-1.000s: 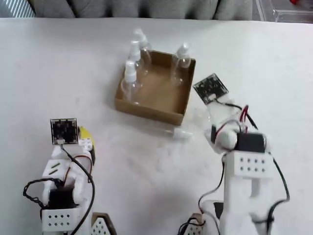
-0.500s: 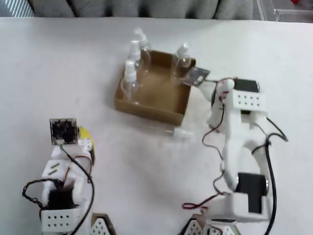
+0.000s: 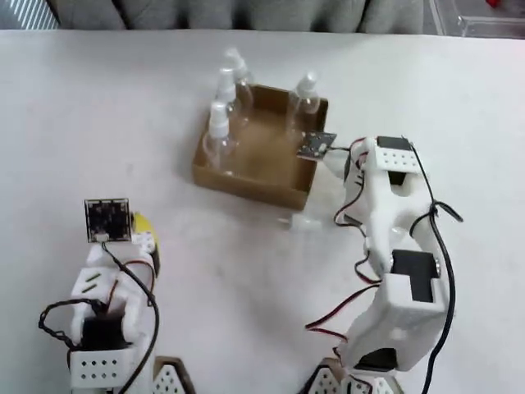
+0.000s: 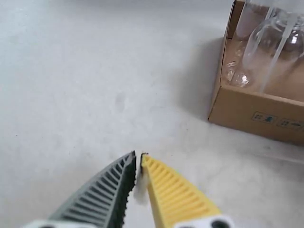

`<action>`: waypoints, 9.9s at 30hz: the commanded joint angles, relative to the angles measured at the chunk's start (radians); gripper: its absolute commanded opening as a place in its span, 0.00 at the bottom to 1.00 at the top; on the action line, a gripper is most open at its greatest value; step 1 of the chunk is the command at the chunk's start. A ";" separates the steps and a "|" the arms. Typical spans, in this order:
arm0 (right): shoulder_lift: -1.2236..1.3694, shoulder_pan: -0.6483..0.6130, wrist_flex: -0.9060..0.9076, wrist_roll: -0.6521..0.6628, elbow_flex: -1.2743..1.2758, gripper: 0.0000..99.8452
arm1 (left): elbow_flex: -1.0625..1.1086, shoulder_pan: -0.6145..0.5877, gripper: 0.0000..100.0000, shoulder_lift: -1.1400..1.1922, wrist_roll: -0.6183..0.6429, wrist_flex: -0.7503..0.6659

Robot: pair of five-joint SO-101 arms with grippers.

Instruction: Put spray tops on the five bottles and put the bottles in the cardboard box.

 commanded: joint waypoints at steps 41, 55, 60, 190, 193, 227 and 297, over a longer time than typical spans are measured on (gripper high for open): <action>0.131 0.090 0.008 -0.652 -0.345 0.01 | 0.000 0.007 0.03 -0.012 -0.009 0.000; 0.071 0.602 0.099 -0.534 -0.420 0.02 | 0.000 0.007 0.03 -0.012 -0.009 0.000; 0.096 0.714 0.041 -0.459 -0.417 0.07 | 0.000 0.007 0.03 -0.012 -0.009 0.002; 0.163 0.779 0.259 -0.488 -0.525 0.02 | -0.534 0.786 0.11 0.556 -0.723 0.339; 0.163 0.777 0.259 -0.453 -0.523 0.02 | -0.600 0.797 0.20 0.723 -0.740 0.203; 0.257 0.780 0.077 -0.433 -0.526 0.02 | -1.470 0.794 0.22 2.008 -0.779 -0.037; 0.045 0.728 0.295 -0.404 -0.520 0.02 | -1.467 0.839 0.02 1.923 -0.637 0.367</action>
